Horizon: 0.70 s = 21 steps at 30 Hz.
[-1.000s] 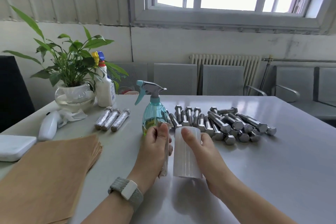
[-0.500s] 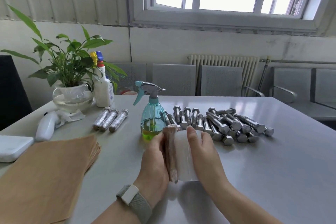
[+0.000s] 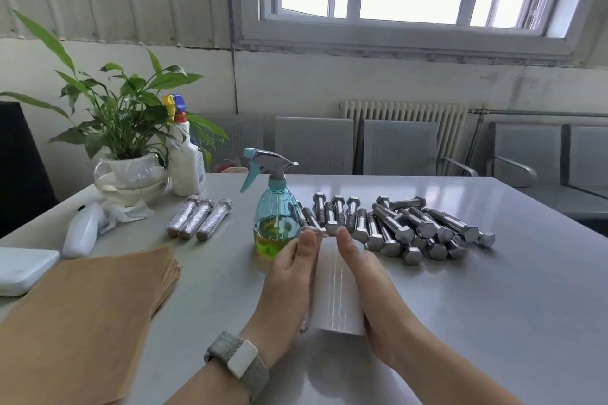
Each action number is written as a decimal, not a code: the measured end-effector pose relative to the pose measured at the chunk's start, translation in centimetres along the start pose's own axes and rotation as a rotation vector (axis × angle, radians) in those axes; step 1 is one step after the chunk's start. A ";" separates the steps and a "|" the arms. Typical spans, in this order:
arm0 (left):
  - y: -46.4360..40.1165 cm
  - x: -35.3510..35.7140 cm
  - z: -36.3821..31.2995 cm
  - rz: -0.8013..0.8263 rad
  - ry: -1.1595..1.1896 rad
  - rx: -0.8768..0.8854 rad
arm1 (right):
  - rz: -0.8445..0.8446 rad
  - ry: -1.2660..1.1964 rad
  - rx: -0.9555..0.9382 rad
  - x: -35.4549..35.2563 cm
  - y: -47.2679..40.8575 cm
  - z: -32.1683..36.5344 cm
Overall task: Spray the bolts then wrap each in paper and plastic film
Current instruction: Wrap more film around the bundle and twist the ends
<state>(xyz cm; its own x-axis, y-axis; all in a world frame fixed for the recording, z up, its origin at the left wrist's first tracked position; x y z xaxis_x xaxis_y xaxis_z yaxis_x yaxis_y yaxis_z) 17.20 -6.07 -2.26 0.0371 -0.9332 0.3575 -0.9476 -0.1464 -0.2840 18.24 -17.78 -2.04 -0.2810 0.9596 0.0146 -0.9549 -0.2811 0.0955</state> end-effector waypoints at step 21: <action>1.3 1.1 0.4 -0.118 0.339 -0.232 | -0.199 0.157 -0.102 -0.5 -0.2 0.4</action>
<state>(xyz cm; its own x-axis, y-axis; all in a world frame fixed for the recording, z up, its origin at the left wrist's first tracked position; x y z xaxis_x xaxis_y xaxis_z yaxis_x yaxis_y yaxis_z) 16.13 -7.41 -2.58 0.0803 -0.7481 0.6587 -0.9908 -0.1324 -0.0296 18.57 -18.19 -1.69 -0.0907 0.9845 -0.1500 -0.9953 -0.0946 -0.0194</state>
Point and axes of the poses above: each hand's wrist, its own y-axis away from the middle knuckle, its own x-axis out of the palm, z = x × y, the point moved 4 cm from there along -y, towards the middle knuckle, and after that the axes turned 10 degrees about y, right-handed, at the moved point
